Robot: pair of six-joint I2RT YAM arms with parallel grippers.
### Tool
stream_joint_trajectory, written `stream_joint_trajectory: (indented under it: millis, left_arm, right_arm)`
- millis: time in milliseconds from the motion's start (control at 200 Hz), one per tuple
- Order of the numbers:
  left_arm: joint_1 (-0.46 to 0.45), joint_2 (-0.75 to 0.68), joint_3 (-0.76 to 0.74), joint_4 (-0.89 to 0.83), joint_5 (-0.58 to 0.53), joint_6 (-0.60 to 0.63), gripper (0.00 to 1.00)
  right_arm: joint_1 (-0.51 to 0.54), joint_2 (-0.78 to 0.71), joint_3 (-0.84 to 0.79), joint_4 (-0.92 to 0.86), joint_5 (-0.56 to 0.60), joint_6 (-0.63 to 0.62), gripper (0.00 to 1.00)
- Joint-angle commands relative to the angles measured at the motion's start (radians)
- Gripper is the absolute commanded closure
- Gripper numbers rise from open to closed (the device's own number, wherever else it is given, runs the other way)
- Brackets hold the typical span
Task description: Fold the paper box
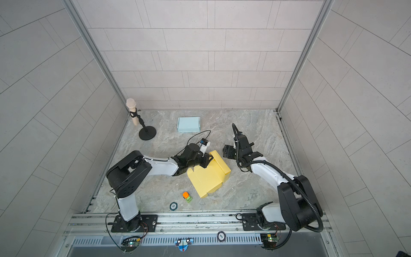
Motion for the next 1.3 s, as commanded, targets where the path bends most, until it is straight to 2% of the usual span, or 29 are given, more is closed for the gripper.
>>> stream_joint_trajectory:
  millis: [0,130,255,531,896,1171,1297]
  left_arm:
    - [-0.007,0.023,0.043,0.020,0.002,0.011,0.72]
    - [-0.012,0.036,0.058,0.023,0.003,0.015,0.74]
    - [-0.016,0.045,0.071,0.013,-0.004,0.022,0.76]
    - [-0.020,0.059,0.083,0.017,-0.014,0.021,0.79]
    - [-0.041,0.043,0.071,0.031,-0.011,0.035,0.73]
    - [-0.040,0.023,0.037,0.072,0.003,0.017,0.73]
    - [-0.041,0.018,0.031,0.072,-0.005,0.015,0.73]
  right_arm:
    - [-0.001,0.073,0.009,0.012,-0.013,0.000,0.19]
    - [-0.001,0.198,0.027,0.096,-0.098,0.024,0.22]
    - [-0.003,0.276,0.049,0.142,-0.215,0.044,0.29]
    - [0.000,0.270,0.026,0.182,-0.273,0.057,0.34]
    - [0.000,0.258,0.020,0.153,-0.240,0.035,0.35]
    - [-0.007,0.221,0.030,0.073,-0.163,-0.020,0.35]
    - [-0.037,0.222,0.016,0.074,-0.167,-0.018,0.35]
